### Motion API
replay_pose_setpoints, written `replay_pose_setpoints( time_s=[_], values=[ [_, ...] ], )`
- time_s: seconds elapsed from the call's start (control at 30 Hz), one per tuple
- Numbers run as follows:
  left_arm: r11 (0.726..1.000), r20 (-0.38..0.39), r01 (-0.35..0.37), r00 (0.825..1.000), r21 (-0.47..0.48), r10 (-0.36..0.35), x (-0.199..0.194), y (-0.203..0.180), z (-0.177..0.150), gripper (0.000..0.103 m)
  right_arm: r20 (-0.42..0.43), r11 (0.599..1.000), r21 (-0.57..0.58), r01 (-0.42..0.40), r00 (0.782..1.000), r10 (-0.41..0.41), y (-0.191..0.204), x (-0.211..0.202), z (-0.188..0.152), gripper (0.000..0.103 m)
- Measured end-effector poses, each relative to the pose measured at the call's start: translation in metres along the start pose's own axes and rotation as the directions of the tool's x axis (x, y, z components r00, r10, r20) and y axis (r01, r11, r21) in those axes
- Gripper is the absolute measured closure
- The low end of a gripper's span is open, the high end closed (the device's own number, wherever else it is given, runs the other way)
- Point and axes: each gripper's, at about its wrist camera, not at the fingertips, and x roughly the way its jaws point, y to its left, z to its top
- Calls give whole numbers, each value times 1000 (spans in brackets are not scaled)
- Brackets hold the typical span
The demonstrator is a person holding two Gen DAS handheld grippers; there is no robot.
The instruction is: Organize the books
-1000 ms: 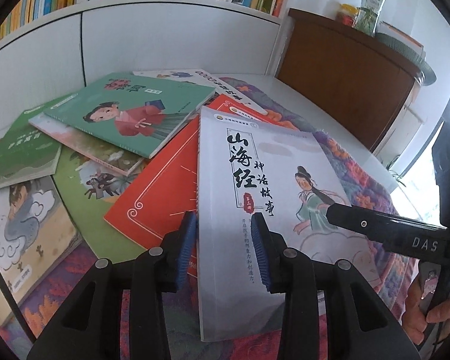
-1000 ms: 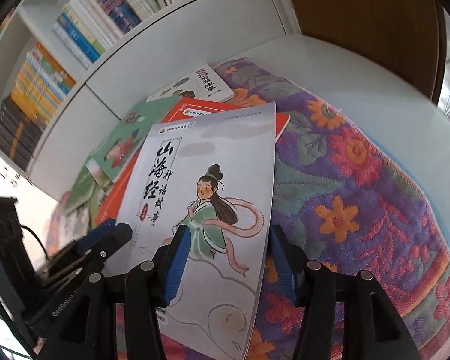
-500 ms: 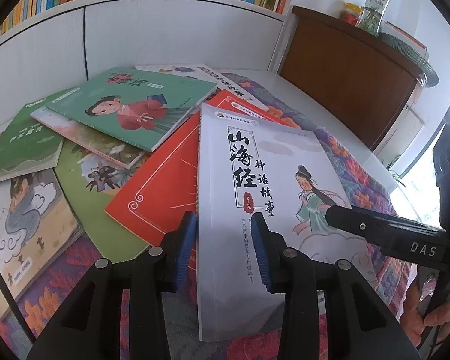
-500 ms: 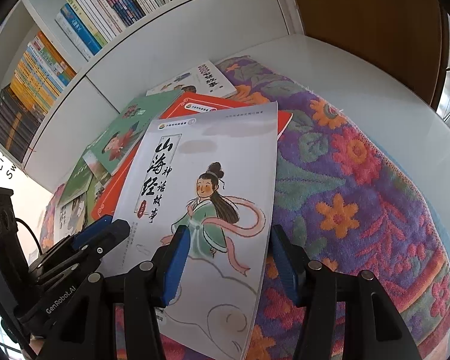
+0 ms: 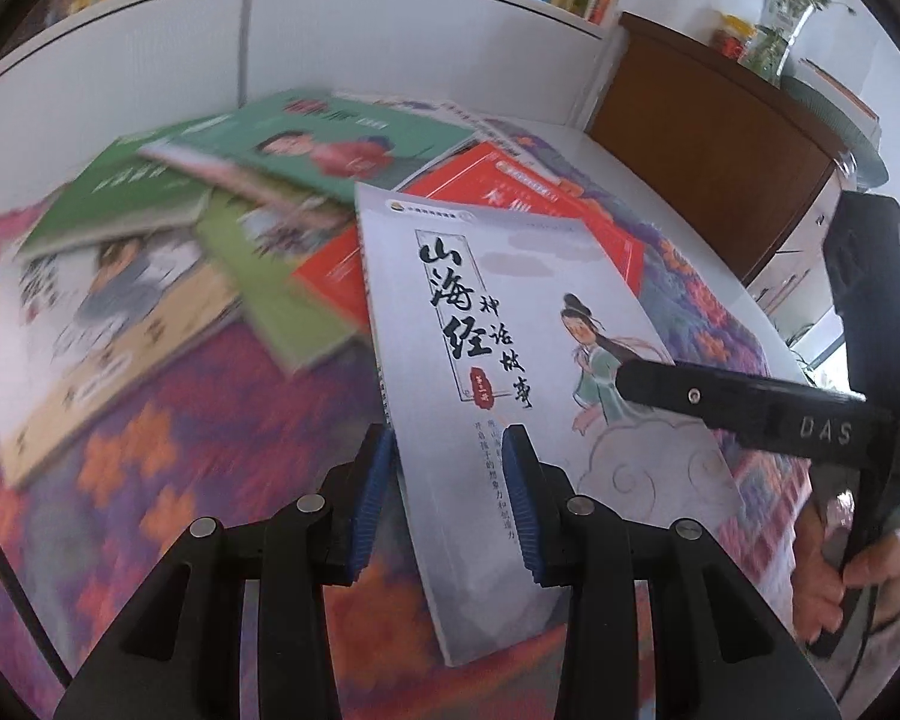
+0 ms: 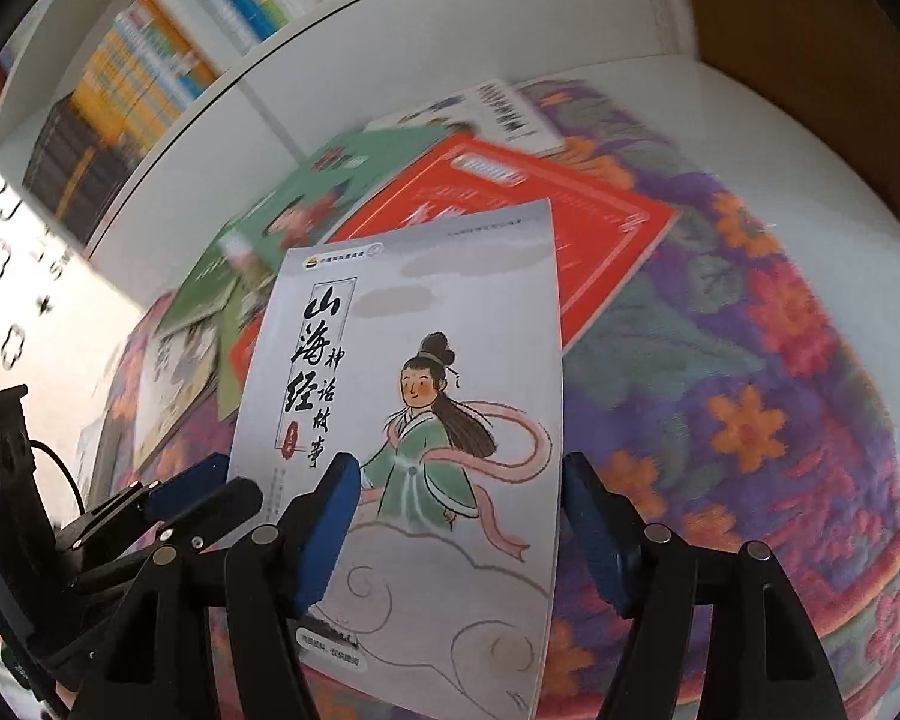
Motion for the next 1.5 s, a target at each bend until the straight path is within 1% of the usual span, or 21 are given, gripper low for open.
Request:
replay_pose_setpoints(
  time_s=[0.13,0.17,0.2,0.27,0.3,0.37,0.4,0.47,0.53,0.6,0.67,0.73,0.8,0.87,0.9,0.93,1.0,1.07,1.17,1.27,1.5],
  values=[
    [999,-21,-33,999,-34,32,-23,25,-20,69,-72,992,-79,-101,993,96,25,4,-9,35],
    [998,-36,-7,999,-63,5,-25,36,-24,69,-95,984,-110,-140,987,130,32,6,-10,35],
    [993,-47,48,997,-111,-54,-27,48,-27,69,-116,978,-127,-166,982,152,35,7,-11,36],
    [968,-76,154,982,-200,-172,-22,66,-30,69,-166,966,-140,-216,967,192,32,9,-11,40],
    [956,-70,183,976,-228,-204,-20,72,-32,70,-190,963,-120,-240,958,215,27,11,-11,43],
    [955,-63,188,976,-231,-208,-19,75,-32,71,-265,944,-81,-321,919,290,12,15,-12,46],
    [956,-64,188,976,-226,-208,-19,74,-31,71,-278,932,-72,-355,905,323,5,15,-12,47],
    [960,-73,189,975,-209,-208,-15,72,-28,71,-279,908,9,-419,871,405,-12,19,-12,52],
    [956,-76,195,973,-217,-216,-10,72,-22,73,-262,888,61,-456,851,456,-22,27,-10,59],
    [953,-76,198,973,-231,-220,-6,75,-17,75,-246,886,59,-459,854,459,-21,29,-12,65],
    [952,-72,197,973,-235,-219,-3,76,-15,77,-235,897,39,-441,868,437,-17,29,-13,67],
    [951,-70,196,973,-238,-218,-2,76,-13,77,-219,912,21,-411,888,405,-14,28,-15,74],
    [951,-67,195,974,-241,-217,-1,77,-12,77,-204,922,23,-387,901,383,-12,29,-15,84],
    [953,-66,183,977,-242,-204,-2,75,-11,78,-189,926,45,-376,907,377,-14,29,-14,86],
    [960,-72,168,979,-223,-188,-4,71,-11,78,-182,931,40,-362,914,363,-19,22,-19,86],
    [966,-77,157,981,-207,-177,-4,69,-10,78,-175,943,15,-332,928,330,-13,18,-20,86],
    [974,-84,132,985,-182,-149,-8,65,-9,78,-162,954,-32,-297,944,288,-6,11,-19,86],
    [978,-81,130,986,-161,-144,-13,61,-9,78,-146,949,-58,-311,943,300,2,1,-19,86],
    [980,-87,141,984,-143,-154,-16,57,-8,78,-128,926,-82,-369,925,357,11,-12,-14,87],
    [986,-78,124,988,-112,-133,-17,51,-8,78,-120,932,-120,-341,937,328,20,-15,-17,87],
    [988,-64,129,989,-85,-134,-30,46,-2,78,-139,930,-130,-345,935,328,32,-4,-16,87]
  ],
)
